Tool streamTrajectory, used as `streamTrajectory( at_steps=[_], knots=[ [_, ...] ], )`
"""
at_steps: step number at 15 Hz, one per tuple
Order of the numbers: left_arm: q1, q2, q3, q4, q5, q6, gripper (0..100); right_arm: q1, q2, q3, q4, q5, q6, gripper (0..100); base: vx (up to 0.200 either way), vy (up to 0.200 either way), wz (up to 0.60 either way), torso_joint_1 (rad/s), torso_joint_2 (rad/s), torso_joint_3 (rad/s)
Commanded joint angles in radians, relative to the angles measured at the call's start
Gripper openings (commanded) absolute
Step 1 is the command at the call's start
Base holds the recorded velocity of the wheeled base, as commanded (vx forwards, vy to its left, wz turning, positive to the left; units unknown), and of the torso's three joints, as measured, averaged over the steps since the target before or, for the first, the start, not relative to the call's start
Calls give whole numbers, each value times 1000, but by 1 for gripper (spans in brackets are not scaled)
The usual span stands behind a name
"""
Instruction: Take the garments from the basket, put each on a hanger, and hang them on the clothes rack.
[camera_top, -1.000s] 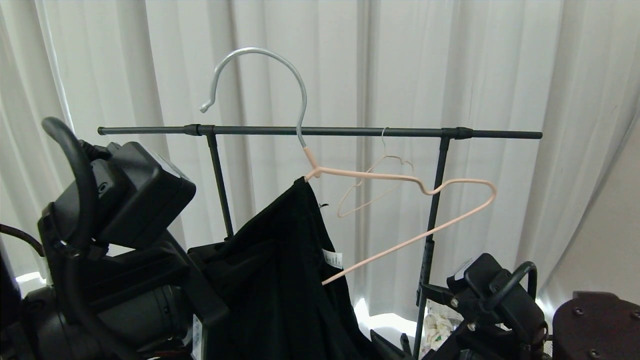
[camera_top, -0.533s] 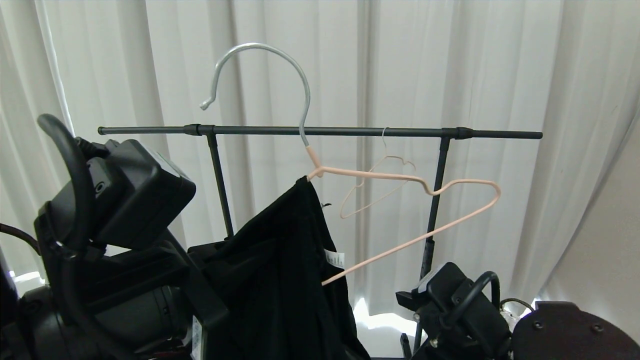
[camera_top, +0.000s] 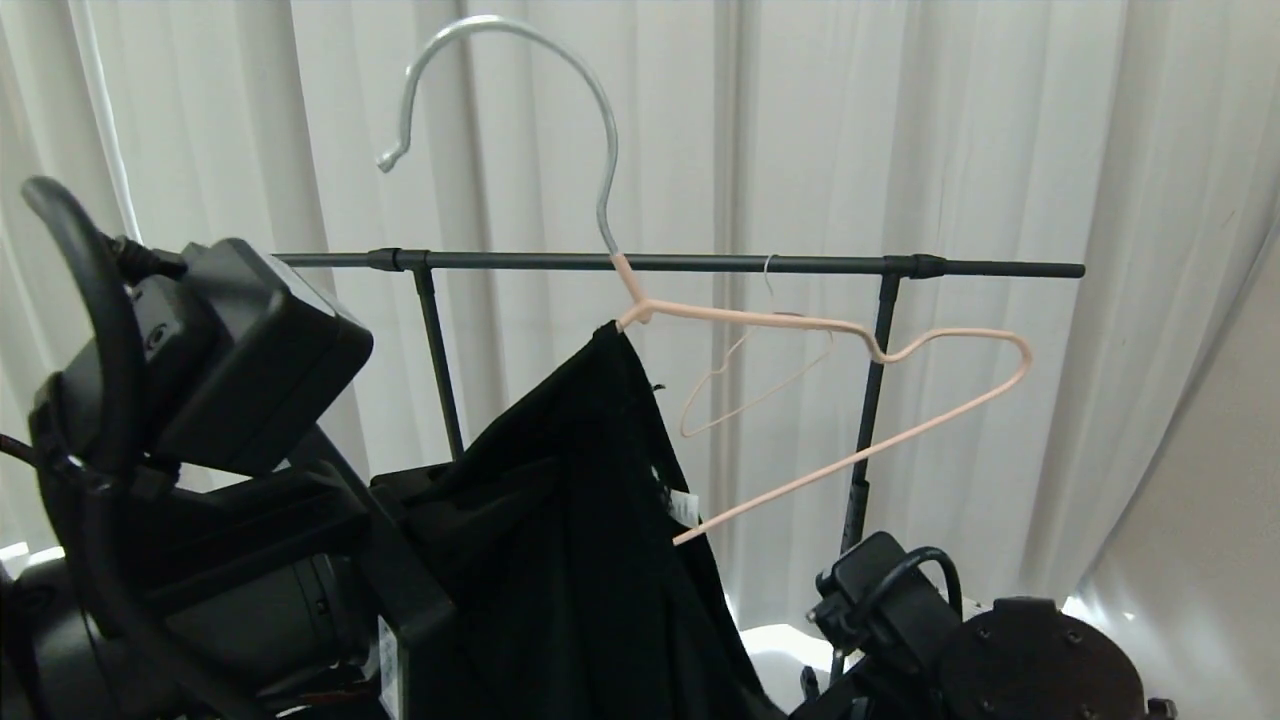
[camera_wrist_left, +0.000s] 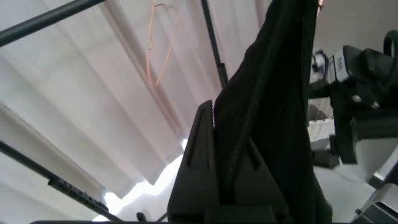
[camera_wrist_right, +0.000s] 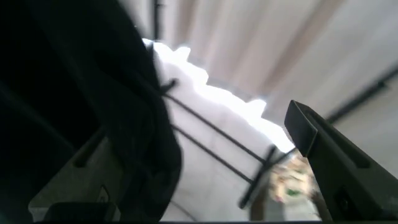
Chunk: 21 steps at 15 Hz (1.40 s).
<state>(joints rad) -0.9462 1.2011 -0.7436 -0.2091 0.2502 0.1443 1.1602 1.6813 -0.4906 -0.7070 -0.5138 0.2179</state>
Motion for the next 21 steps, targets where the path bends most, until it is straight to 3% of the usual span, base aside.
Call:
streamTrajectory(
  at_steps=[1,4,7,12,15,17,19,21],
  knots=[
    [18,-12,43,1,18,3,0,-132,-38,44,1,-49,-31,100,0,0,0,0,0,0],
    [30,-51,133,1,18,6,0,-332,-149,103,-2,-51,-106,100,0,0,0,0,0,0],
    [20,-61,236,1,1,9,0,-404,-236,99,-2,-41,-112,100,0,0,0,0,0,0],
    [23,14,343,5,-6,49,0,-398,-377,104,1,-3,-153,100,0,0,0,0,0,0],
    [24,92,293,2,32,40,0,-327,-413,119,54,-3,-155,100,0,0,0,0,0,0],
    [37,115,233,1,55,17,0,-228,-414,164,87,6,-157,100,0,0,0,0,0,0],
    [27,100,221,-22,52,-38,0,-197,-387,222,86,9,-157,100,0,0,0,0,0,0],
    [29,75,234,-45,52,-45,0,-197,-382,227,83,9,-157,100,0,0,0,0,0,0]
  ],
)
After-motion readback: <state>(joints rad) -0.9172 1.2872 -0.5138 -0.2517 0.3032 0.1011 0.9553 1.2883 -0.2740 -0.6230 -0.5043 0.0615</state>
